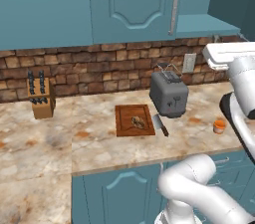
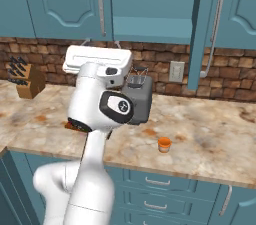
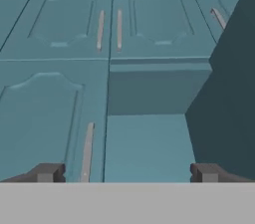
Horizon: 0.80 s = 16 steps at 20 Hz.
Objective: Pick the bread, place it on the cutting board, pick the jam, place it on the counter, and close the cabinet.
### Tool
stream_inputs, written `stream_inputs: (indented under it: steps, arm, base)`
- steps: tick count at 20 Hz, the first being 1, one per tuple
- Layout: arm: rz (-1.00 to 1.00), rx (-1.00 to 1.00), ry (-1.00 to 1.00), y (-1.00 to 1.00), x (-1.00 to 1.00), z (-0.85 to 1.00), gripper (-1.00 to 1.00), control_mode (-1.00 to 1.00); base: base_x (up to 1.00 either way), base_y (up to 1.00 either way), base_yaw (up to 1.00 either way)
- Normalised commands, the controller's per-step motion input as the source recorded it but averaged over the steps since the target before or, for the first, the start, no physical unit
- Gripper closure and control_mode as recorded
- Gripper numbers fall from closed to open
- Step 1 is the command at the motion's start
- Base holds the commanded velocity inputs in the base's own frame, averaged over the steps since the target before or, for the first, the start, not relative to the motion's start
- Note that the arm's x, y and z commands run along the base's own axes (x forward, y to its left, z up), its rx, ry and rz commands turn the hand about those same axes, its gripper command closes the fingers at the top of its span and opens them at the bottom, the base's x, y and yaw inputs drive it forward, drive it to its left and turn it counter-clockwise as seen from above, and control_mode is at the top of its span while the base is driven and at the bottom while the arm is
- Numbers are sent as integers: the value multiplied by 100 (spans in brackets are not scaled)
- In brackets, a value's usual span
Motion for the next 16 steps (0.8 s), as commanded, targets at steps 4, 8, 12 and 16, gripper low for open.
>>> stream_inputs:
  steps: [4, 8, 12, 16]
  arm:
    - [7, 0, 9, -25, -73, 19, -100, -100]
    - [5, 0, 12, -22, -74, 33, -100, -100]
    - [2, 0, 14, -25, -76, 44, -100, -100]
    - [0, 0, 14, -30, -83, 48, -100, -100]
  base:
    - [0, 0, 0]
    - [0, 0, 0]
    - [0, 0, 0]
    - [0, 0, 0]
